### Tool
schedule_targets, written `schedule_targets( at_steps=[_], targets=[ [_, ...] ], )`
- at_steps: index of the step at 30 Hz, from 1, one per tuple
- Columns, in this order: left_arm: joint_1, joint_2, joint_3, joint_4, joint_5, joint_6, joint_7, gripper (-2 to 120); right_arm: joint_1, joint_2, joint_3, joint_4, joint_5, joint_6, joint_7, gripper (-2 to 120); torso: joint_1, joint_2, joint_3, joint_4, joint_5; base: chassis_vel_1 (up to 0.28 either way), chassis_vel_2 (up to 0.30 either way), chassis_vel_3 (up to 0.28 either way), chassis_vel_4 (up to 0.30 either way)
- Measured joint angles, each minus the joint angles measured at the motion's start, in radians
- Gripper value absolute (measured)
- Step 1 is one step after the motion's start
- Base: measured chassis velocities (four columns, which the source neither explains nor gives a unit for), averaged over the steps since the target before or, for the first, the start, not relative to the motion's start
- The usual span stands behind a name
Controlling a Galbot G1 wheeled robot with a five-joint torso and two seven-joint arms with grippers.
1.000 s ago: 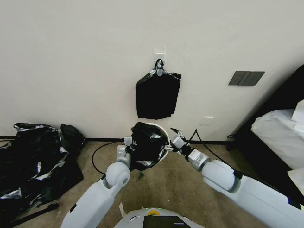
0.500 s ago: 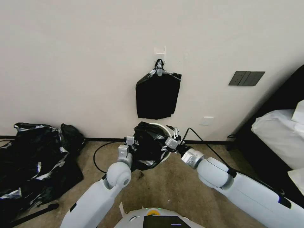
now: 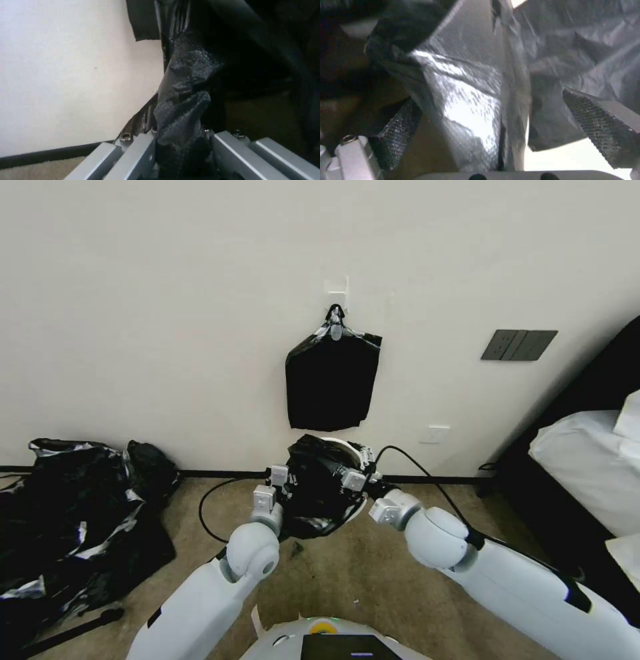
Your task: Place a trash bag onto the trash bin.
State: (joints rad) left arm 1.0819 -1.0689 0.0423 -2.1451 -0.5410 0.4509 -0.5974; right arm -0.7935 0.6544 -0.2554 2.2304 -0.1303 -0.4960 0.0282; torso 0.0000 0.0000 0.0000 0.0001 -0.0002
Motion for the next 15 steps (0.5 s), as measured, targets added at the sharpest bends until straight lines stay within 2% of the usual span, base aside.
schedule_targets(
  at_steps=[7,10,11,15],
  targets=[
    [0.003,0.005,0.018,0.004,0.039,0.002,0.02,1,0.061,0.061,-0.055,-0.015,0.035,0.026,0.044,100,0.0,0.0,0.0,-0.0002,0.0001,0.0,0.0,0.0,0.0],
    [0.019,0.011,0.025,0.011,0.085,0.002,0.045,1,0.111,0.091,-0.067,-0.027,0.153,0.031,0.119,100,0.0,0.0,0.0,0.0,0.0001,0.0,0.0,0.0,0.0],
    [0.019,0.011,0.025,0.011,0.085,0.002,0.045,1,0.111,0.091,-0.067,-0.027,0.153,0.031,0.119,100,0.0,0.0,0.0,0.0,0.0001,0.0,0.0,0.0,0.0],
    [0.047,0.018,0.025,0.028,0.175,-0.014,0.111,1,0.18,0.103,-0.048,-0.033,0.406,0.02,0.24,100,0.0,0.0,0.0,0.0,0.0,0.0,0.0,0.0,0.0]
  ],
)
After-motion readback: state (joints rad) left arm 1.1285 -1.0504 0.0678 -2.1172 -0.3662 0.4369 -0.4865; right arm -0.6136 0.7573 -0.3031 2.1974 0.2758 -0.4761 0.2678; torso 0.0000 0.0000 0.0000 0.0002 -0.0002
